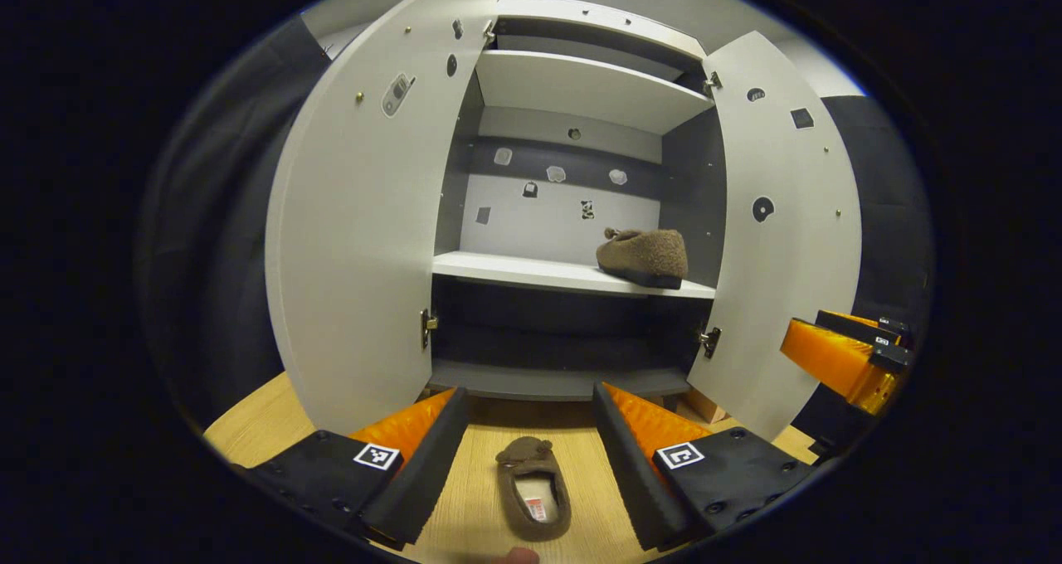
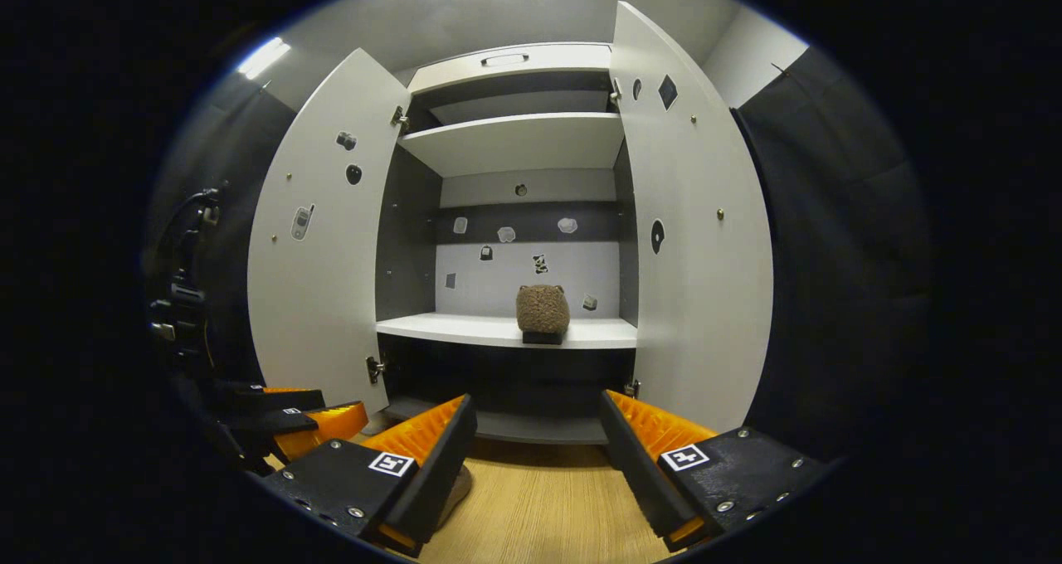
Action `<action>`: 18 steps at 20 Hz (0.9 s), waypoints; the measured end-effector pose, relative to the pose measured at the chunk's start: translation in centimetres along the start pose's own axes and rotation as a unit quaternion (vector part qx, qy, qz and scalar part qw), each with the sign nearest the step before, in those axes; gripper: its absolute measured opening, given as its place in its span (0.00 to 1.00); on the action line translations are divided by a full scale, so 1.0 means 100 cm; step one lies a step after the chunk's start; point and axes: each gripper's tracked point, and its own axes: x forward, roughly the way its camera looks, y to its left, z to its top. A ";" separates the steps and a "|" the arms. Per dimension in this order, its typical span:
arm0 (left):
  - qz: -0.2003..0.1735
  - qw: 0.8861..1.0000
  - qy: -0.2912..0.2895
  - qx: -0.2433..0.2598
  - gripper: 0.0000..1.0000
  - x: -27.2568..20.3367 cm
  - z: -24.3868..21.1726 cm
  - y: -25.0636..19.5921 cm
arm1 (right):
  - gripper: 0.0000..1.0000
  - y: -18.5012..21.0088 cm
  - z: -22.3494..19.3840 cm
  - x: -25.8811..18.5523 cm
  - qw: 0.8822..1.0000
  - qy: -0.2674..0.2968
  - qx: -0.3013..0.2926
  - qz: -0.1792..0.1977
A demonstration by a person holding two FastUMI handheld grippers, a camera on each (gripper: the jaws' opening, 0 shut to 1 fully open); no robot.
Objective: Grab one shoe with the right hand and put it into the shoe cabinet, grab the other shoe with the left hand and put it into the shoe cabinet; then close the right door with the right hand and the left door with the left hand.
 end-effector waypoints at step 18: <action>0.035 0.966 0.256 -0.020 0.98 0.099 -0.219 0.061 | 0.92 -0.035 -0.023 -0.011 0.998 0.033 0.020 -0.042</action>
